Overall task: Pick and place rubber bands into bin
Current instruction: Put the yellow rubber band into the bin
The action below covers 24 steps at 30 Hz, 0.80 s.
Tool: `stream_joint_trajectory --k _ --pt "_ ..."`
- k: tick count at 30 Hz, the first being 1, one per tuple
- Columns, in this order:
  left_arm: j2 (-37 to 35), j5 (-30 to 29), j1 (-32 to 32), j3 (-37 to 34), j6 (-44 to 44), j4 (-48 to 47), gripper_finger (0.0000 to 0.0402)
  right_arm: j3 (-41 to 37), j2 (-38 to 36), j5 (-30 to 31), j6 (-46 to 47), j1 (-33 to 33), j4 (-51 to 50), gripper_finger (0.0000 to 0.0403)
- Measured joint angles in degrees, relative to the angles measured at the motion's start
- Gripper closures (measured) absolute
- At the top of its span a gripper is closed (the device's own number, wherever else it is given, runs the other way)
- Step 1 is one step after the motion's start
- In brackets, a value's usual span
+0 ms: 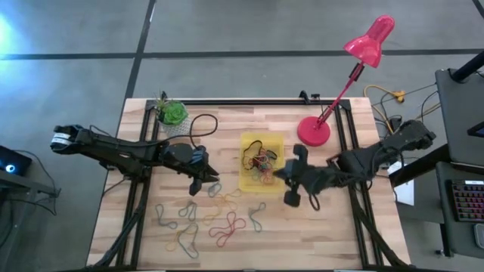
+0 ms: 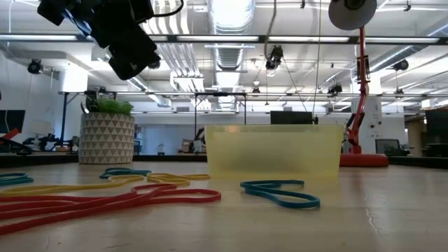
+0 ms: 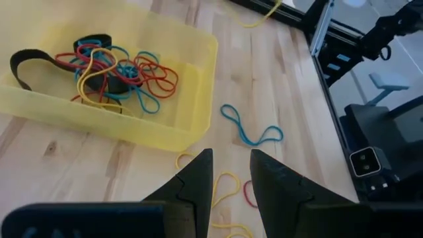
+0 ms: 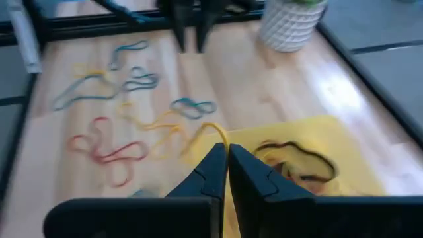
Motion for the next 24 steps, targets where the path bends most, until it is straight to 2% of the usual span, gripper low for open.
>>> stream_joint_trajectory --k 11,24 --pt "0.0 -0.5 0.0 0.1 0.0 3.0 0.0316 -0.5 1.1 -0.9 -9.4 -12.8 0.1 0.0395" --pt "0.0 -2.8 0.0 0.1 -0.1 4.0 0.0316 -5.4 6.2 -15.1 -13.8 -24.7 6.1 0.0395"
